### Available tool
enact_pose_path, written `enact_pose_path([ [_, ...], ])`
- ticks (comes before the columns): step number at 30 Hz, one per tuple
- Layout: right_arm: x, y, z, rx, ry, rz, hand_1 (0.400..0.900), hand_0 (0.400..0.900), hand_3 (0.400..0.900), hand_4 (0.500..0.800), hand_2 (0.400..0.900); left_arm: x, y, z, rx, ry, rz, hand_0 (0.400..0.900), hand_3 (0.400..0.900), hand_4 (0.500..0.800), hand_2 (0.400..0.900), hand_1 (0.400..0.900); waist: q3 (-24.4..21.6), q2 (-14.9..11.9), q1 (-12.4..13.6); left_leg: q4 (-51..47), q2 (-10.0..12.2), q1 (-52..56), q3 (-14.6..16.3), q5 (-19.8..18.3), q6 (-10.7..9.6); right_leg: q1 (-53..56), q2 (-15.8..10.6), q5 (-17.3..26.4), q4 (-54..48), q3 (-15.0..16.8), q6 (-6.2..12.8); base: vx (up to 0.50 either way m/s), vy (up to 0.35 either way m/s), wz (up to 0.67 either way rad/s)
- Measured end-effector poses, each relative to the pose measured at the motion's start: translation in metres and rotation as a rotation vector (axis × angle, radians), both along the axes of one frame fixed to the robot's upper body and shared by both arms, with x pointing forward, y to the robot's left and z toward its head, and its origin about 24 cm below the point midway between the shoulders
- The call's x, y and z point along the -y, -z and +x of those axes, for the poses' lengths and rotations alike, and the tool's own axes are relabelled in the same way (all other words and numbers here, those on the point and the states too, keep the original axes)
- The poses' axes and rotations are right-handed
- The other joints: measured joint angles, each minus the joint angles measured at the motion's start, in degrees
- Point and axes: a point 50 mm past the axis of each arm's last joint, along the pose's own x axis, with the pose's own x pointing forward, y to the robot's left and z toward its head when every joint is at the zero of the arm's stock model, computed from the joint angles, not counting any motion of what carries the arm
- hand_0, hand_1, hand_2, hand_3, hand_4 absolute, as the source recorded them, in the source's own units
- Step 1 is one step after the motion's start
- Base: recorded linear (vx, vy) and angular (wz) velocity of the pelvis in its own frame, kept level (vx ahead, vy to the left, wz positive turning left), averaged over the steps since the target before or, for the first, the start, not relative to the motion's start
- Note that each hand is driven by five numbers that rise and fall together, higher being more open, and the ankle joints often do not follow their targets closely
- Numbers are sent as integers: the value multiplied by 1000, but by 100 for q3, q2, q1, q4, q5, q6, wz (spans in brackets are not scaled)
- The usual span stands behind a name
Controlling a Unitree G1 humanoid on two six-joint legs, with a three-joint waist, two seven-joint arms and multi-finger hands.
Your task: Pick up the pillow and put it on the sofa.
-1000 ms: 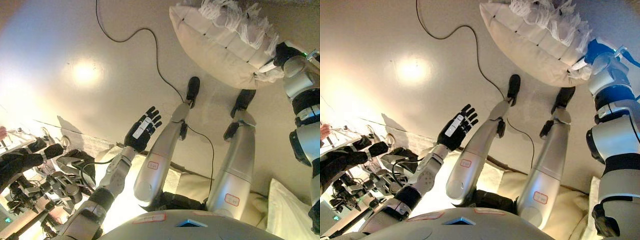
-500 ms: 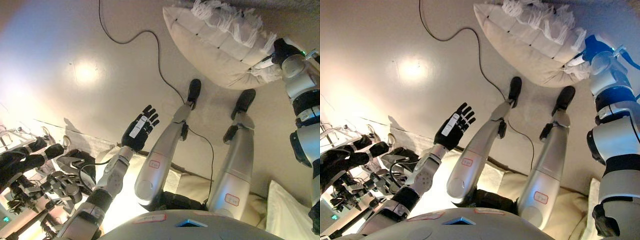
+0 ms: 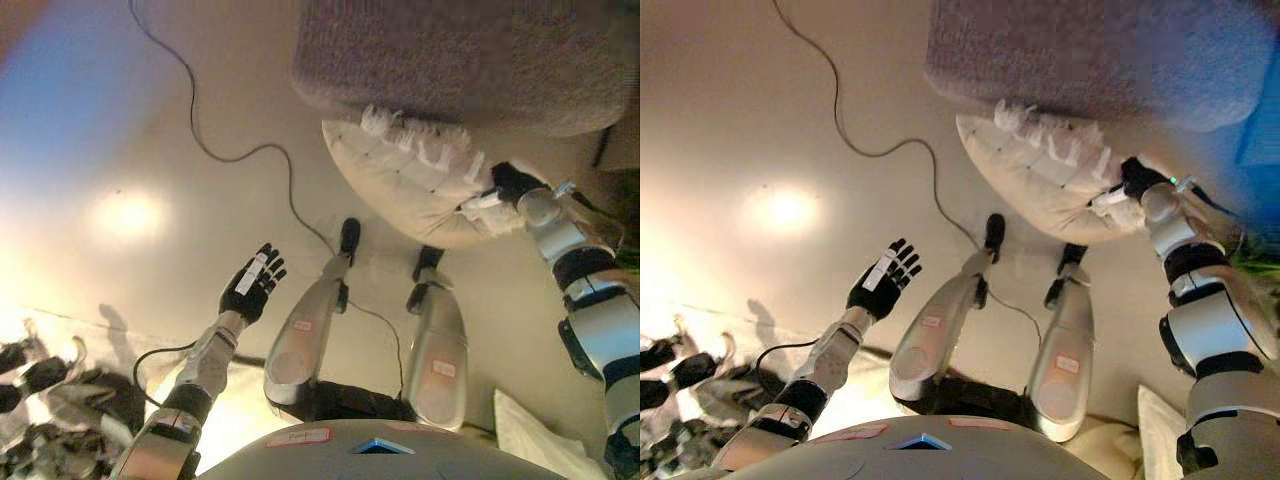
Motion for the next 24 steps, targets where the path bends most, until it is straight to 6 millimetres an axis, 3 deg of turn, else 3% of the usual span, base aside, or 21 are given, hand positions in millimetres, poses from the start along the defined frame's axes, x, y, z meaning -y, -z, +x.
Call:
enact_pose_path([
  [8, -29, 4, -19, -41, -216, 111, 400, 400, 400, 500, 400, -31, 15, -23, -151, -42, 131, 900, 900, 800, 900, 900, -182, -585, -141, -403, 384, 1190, 60, -148, -173, 1428, 391, 190, -981, -215, -141, 166, -59, -5],
  [15, -43, 6, -31, -167, -355, 209, 400, 400, 400, 500, 400, -38, 34, -57, -297, -34, 191, 900, 900, 800, 900, 900, -947, -940, -264, -695, 490, 1843, 28, -281, -250, 2336, 577, 287, -1728, -338, -173, 141, 17, 7],
  [19, -48, -5, -33, -225, -438, 283, 400, 400, 400, 500, 400, -37, 46, -81, -403, -23, 208, 900, 900, 800, 900, 900, -1409, -993, -257, -697, 488, 2095, 5, -394, -272, 2771, 617, 355, -2086, -402, -151, 41, 7, 7],
  [24, -48, -39, -20, -221, -495, 368, 400, 400, 400, 500, 400, -41, 53, -102, -498, -41, 229, 900, 900, 800, 900, 900, -1725, -1094, -238, -700, 508, 2201, -1, -402, -291, 2904, 647, 338, -2085, -418, -141, 58, 10, 14],
])
